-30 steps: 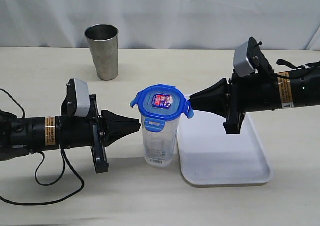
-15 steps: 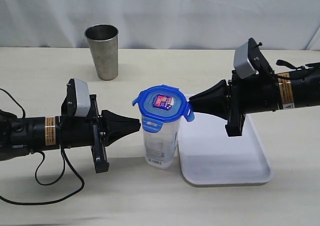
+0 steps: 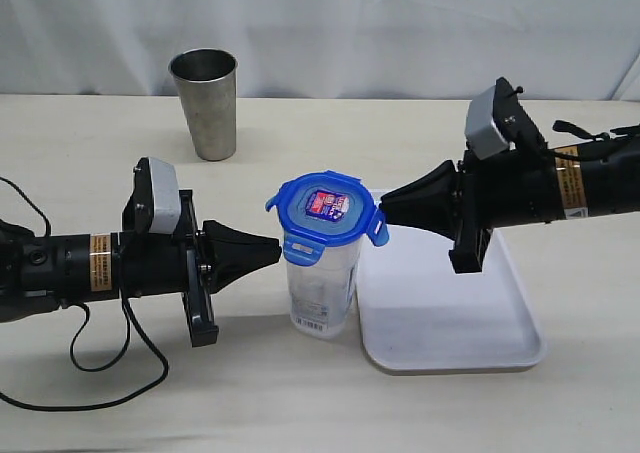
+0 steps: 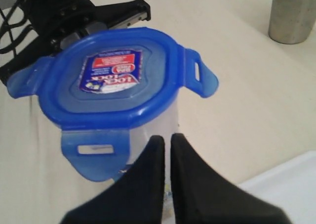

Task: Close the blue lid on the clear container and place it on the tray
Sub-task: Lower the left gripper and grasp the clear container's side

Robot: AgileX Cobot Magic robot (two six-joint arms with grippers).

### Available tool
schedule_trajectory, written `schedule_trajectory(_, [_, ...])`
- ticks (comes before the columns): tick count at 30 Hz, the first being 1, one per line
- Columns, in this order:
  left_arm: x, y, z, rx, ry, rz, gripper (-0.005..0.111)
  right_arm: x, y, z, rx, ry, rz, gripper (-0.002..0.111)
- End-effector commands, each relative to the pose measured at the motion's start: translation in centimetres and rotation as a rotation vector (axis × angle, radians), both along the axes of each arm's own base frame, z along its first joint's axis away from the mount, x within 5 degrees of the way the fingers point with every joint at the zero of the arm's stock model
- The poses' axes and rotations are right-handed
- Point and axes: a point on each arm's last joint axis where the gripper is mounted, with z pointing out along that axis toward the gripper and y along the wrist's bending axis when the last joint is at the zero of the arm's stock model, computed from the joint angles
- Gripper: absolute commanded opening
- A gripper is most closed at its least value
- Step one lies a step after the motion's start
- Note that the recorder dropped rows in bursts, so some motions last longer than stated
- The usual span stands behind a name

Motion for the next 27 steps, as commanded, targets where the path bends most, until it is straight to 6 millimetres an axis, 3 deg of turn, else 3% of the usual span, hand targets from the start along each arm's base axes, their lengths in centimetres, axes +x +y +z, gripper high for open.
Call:
schedule_trajectory(1, [0.3, -0.1, 0.2, -0.021, 0.009, 0.028, 0.0, 0.4, -0.5, -0.3, -0.06, -0.001, -0.071, 0.005])
schedule_trajectory(5, [0.3, -0.1, 0.2, -0.007, -0.033, 0.016, 0.014, 0.5, -0.7, -0.4, -0.075, 0.0, -0.089, 0.005])
schedule_trajectory(8, [0.2, -0.1, 0.2, 0.011, -0.085, -0.002, 0.041, 0.5, -0.7, -0.4, -0.075, 0.0, -0.089, 0.005])
schedule_trajectory(11, [0.3, 0.0, 0.2, 0.009, -0.088, 0.01, 0.075, 0.5, -0.7, -0.4, -0.075, 0.0, -0.089, 0.005])
schedule_trajectory(13, [0.5, 0.0, 0.2, 0.004, -0.086, 0.032, 0.086, 0.5, -0.7, -0.4, -0.075, 0.0, -0.089, 0.005])
schedule_trajectory(18, [0.3, -0.4, 0.1, 0.007, -0.074, 0.023, 0.086, 0.5, -0.7, -0.4, -0.074, 0.002, -0.091, 0.005])
schedule_trajectory(27, [0.1, -2.8, -2.1, 0.068, -0.13, 0.032, 0.086, 0.5, -0.7, -0.4, -0.074, 0.002, -0.091, 0.005])
